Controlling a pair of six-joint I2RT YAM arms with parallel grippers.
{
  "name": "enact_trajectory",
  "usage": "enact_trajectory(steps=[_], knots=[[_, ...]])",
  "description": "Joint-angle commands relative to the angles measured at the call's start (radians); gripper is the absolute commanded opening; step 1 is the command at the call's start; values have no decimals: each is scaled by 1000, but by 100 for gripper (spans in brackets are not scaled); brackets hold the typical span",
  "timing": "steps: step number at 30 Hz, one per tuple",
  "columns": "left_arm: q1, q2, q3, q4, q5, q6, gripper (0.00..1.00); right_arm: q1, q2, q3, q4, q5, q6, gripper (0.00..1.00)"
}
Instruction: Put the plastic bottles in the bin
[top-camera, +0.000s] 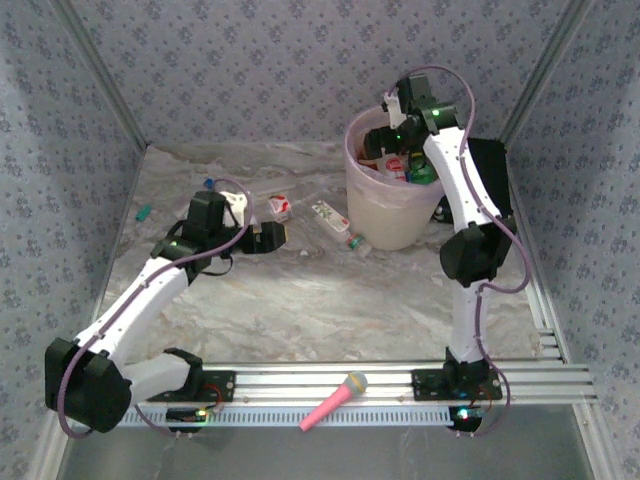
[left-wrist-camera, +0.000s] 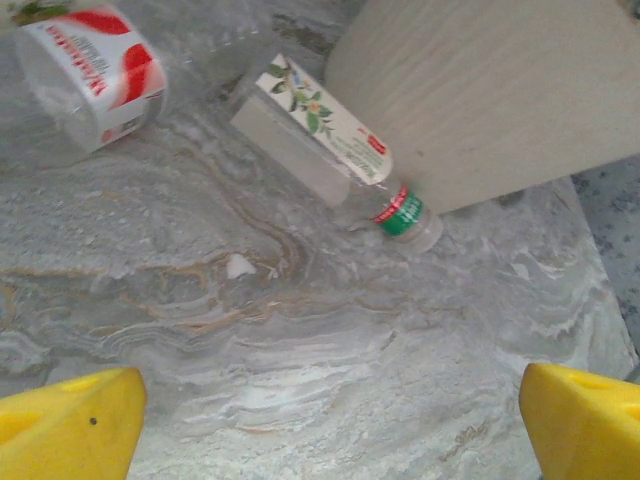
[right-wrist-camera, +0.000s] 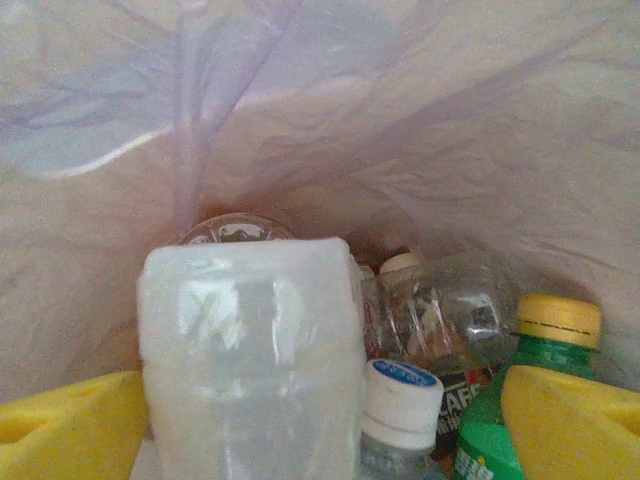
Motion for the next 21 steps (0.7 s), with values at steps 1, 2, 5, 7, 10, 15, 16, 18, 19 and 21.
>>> enact_trajectory(steps=[1, 2, 5, 7, 10, 15, 16, 18, 19, 21], knots=[[9, 22, 12, -31, -91, -104, 96, 2, -115, -3, -42, 33, -22, 94], [9, 32, 15, -40, -115, -133, 96, 1, -135, -11, -44, 35, -25, 94], [8, 58, 39, -87, -191, -183, 100, 1, -188, -31, -56, 43, -31, 94], [2, 75, 60, -112, -222, -128, 100, -3, -226, -62, -55, 36, -38, 94], [-1, 109, 107, -156, -280, 56, 100, -15, -293, -135, -42, 17, -30, 94], [0, 221, 196, -162, -316, 387, 100, -36, -446, -321, 23, -51, -3, 94], [0, 249, 214, -164, -318, 437, 100, -40, -474, -350, 32, -68, 3, 94], [3, 321, 256, -171, -338, 535, 100, -51, -530, -408, 49, -102, 13, 94], [6, 347, 276, -173, -354, 564, 100, -55, -554, -432, 54, -111, 18, 94], [17, 419, 317, -179, -370, 616, 100, -63, -605, -485, 64, -120, 26, 94]])
